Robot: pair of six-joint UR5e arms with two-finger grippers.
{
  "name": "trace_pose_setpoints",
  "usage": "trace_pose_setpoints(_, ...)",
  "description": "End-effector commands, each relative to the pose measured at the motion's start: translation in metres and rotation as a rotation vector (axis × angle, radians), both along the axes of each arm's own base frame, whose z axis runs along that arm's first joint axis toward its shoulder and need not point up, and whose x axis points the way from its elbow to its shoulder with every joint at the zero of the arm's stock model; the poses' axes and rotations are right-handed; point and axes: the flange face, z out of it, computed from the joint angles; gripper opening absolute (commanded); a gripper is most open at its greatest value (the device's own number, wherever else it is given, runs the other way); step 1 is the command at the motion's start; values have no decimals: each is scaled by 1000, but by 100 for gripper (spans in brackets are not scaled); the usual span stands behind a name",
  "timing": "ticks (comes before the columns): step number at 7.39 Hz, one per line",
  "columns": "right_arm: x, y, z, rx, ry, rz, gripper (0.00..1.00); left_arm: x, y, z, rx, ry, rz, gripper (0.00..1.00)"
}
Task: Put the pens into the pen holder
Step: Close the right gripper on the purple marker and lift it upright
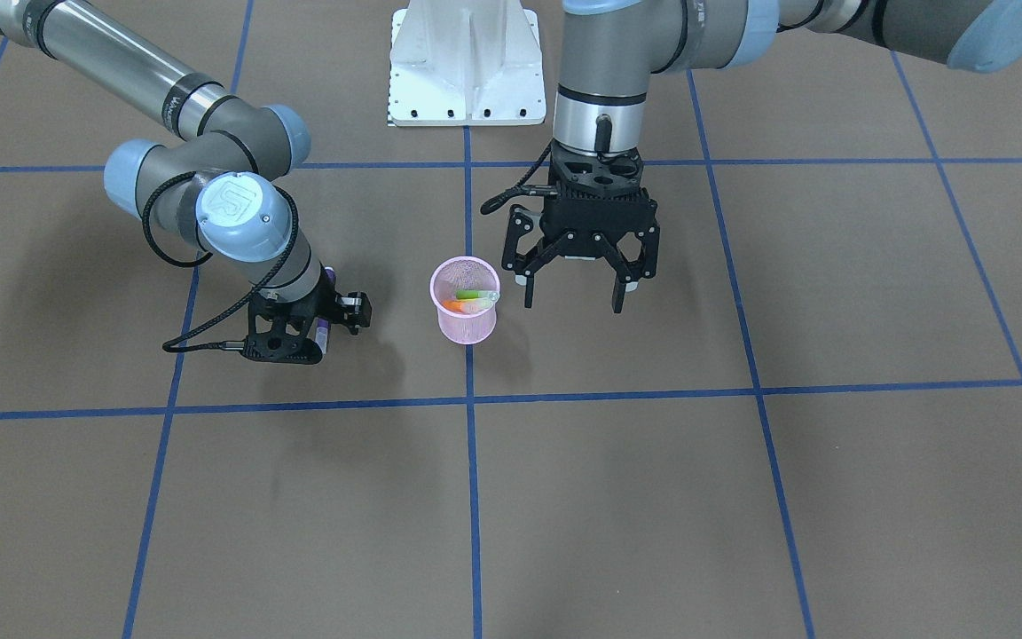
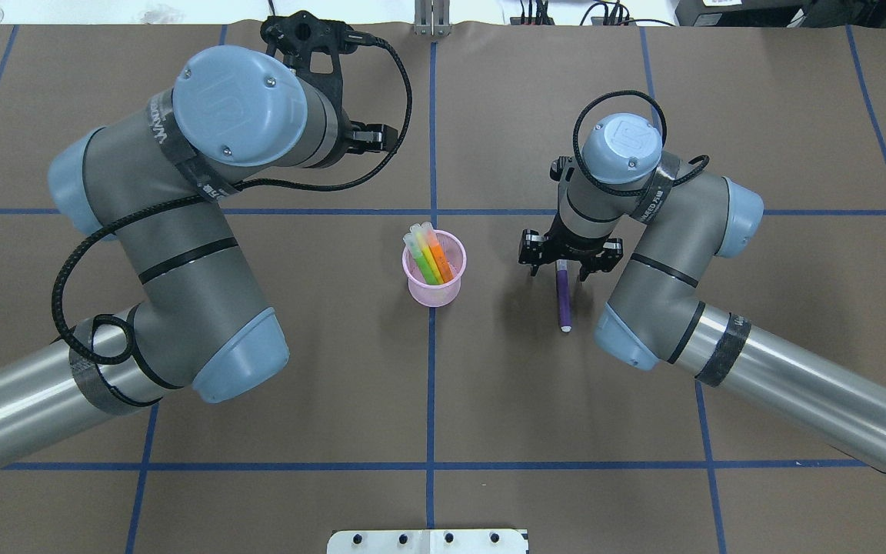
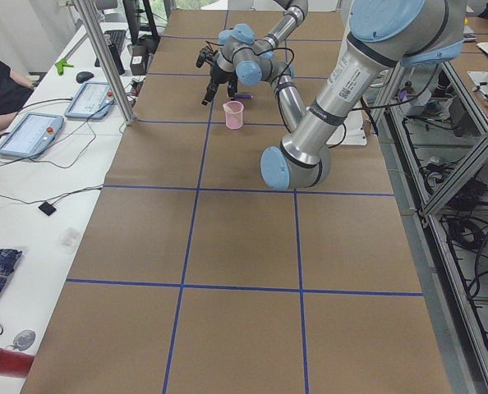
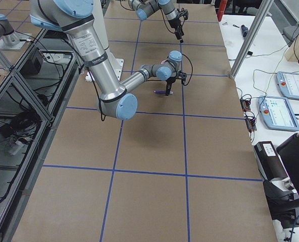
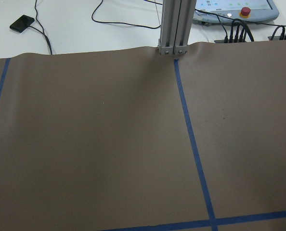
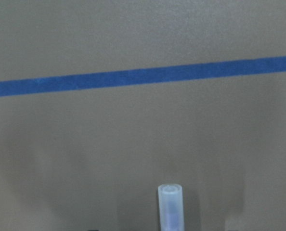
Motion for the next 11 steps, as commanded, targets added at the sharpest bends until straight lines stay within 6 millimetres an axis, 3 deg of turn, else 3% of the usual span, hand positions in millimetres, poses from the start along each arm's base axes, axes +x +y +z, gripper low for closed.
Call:
trace_pose_setpoints(1,-1,2,2,-4,2,2,47,-1,-1,2,-3,-3,1,100)
trace_pose_setpoints(5,-1,1,3,-6,7,7,0,-1,-1,2,-9,2,-3,100)
trace_pose_setpoints(11,5,-1,-1,8,4,19,0,1,-3,6,-17,-6,-5,100)
